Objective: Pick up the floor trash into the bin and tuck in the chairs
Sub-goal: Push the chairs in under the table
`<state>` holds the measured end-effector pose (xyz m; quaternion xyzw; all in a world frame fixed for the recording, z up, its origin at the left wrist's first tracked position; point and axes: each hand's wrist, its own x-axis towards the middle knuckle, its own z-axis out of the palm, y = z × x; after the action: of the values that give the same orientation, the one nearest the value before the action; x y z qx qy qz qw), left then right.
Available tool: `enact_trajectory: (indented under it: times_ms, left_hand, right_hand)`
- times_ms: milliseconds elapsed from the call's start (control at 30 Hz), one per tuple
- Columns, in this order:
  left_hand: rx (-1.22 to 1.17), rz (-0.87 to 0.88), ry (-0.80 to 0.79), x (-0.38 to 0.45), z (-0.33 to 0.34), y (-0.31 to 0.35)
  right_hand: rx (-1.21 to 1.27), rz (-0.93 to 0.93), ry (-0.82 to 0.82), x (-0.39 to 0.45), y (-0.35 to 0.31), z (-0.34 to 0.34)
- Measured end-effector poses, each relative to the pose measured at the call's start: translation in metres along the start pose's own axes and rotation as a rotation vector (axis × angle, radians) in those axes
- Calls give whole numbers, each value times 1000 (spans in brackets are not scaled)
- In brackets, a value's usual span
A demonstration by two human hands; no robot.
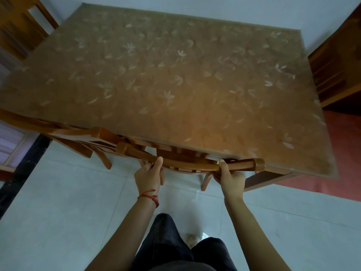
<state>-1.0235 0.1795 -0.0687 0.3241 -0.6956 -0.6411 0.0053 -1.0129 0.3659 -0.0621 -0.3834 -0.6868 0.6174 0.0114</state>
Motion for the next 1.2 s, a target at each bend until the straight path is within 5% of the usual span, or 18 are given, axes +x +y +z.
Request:
enact_trajectory:
  times_ms: [1200]
  left_hand:
    - [-25,-142,-32,19,-35,1]
  right_hand:
    - [97,121,208,-36,17,-13]
